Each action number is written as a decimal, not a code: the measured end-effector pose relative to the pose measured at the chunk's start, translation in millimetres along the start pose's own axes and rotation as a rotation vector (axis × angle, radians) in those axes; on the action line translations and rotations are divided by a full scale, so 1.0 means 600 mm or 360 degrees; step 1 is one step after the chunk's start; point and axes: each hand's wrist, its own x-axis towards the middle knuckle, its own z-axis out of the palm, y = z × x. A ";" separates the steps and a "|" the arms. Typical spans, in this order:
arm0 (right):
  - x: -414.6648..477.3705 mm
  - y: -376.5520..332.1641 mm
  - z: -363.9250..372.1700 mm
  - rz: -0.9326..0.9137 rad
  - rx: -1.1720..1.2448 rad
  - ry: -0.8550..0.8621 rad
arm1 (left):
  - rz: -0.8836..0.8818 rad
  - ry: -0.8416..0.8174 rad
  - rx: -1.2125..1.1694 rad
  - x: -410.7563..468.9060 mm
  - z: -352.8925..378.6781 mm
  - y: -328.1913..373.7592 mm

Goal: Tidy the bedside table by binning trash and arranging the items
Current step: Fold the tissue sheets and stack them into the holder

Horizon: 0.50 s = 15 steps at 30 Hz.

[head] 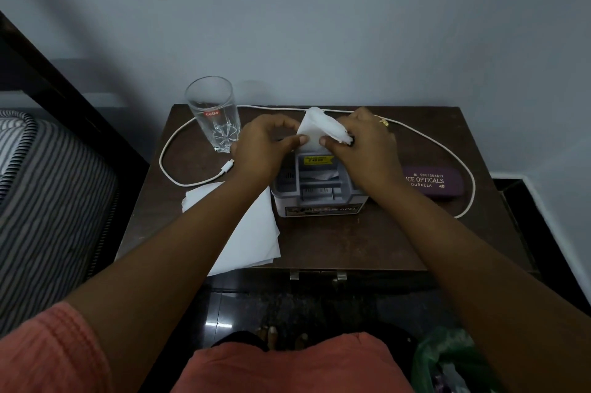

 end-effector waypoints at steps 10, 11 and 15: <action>-0.012 -0.015 -0.028 0.0267 0.0483 0.0330 | -0.0265 0.0332 -0.0359 -0.074 -0.077 -0.040; -0.035 -0.027 -0.034 0.0222 0.0484 0.0491 | -0.0302 0.0411 -0.0390 -0.099 -0.095 -0.057; -0.165 -0.110 0.000 -0.0084 0.0500 0.0352 | -0.0714 0.0716 -0.0449 -0.216 -0.139 -0.138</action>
